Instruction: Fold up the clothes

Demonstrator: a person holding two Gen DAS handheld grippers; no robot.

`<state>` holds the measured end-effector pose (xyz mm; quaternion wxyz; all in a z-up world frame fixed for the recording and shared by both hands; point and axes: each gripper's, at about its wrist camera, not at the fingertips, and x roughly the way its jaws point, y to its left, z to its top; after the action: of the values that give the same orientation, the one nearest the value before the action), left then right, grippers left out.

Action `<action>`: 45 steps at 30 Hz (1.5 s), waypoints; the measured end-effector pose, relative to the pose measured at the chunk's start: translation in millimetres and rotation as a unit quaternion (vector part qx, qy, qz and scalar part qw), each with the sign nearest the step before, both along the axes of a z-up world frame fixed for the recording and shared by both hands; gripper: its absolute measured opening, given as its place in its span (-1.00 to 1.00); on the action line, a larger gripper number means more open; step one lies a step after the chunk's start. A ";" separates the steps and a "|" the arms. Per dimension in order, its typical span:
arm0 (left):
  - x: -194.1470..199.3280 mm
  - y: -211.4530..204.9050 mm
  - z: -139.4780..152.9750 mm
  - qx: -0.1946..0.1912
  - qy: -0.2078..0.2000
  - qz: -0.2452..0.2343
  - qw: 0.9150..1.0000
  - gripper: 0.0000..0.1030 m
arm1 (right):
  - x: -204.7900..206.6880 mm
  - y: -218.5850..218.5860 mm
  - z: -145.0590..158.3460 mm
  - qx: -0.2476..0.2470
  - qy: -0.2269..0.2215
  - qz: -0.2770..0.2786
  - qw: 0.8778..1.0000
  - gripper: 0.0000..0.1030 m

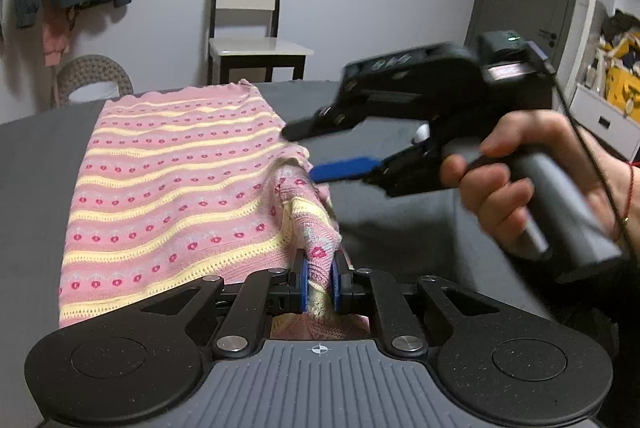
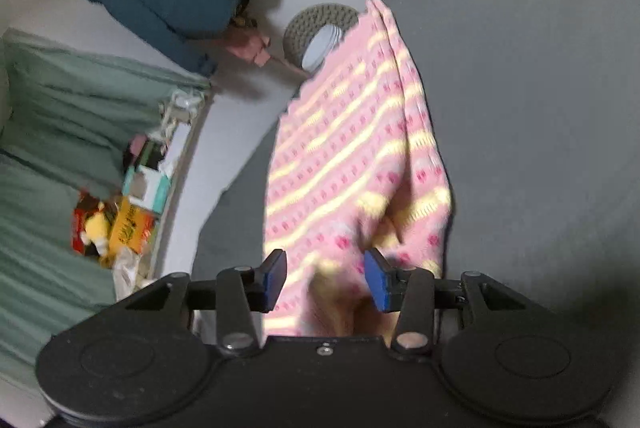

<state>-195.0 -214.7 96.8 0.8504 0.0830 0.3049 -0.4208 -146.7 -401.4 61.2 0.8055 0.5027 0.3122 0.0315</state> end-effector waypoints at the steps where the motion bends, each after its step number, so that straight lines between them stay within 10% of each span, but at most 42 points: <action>1: -2.8 -2.2 -1.4 0.004 -0.006 -0.004 1.000 -0.80 | 0.4 3.9 -5.2 -0.004 0.002 0.003 1.000 -0.16; 16: -45.0 -16.9 10.0 0.035 -0.103 -0.051 0.993 -0.80 | -1.3 24.2 13.8 -0.093 -0.052 -0.046 0.993 -0.68; 22: -52.7 -26.0 1.2 0.082 -0.094 -0.066 0.990 -0.80 | -2.1 16.4 -8.4 -0.079 0.004 -0.063 0.995 -0.60; 27: -62.3 -27.7 -2.4 0.101 -0.097 -0.072 0.988 -0.80 | 1.7 6.3 2.0 -0.108 -0.026 -0.081 0.990 -0.16; 35: -73.8 -27.5 -8.2 0.113 -0.119 -0.082 0.983 -0.80 | 67.5 -21.5 1.6 -0.151 -0.043 -0.055 0.986 -0.17; 37: -76.5 -26.3 -8.6 0.113 -0.124 -0.086 0.982 -0.80 | 79.5 -22.3 -2.2 -0.165 -0.039 -0.046 0.984 -0.22; 41: -78.4 -26.1 -8.3 0.110 -0.126 -0.089 0.982 -0.80 | 92.6 -26.1 -10.9 -0.181 -0.033 -0.053 0.981 -0.92; 45: -79.7 -23.7 -7.8 0.102 -0.120 -0.090 0.983 -0.80 | 85.4 -27.8 -7.0 -0.199 -0.044 -0.067 0.977 -0.93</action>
<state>-274.7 -238.4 89.0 0.8266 0.2463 0.2328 -0.4493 -61.3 -429.3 54.2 0.9026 0.3505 0.2417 -0.0632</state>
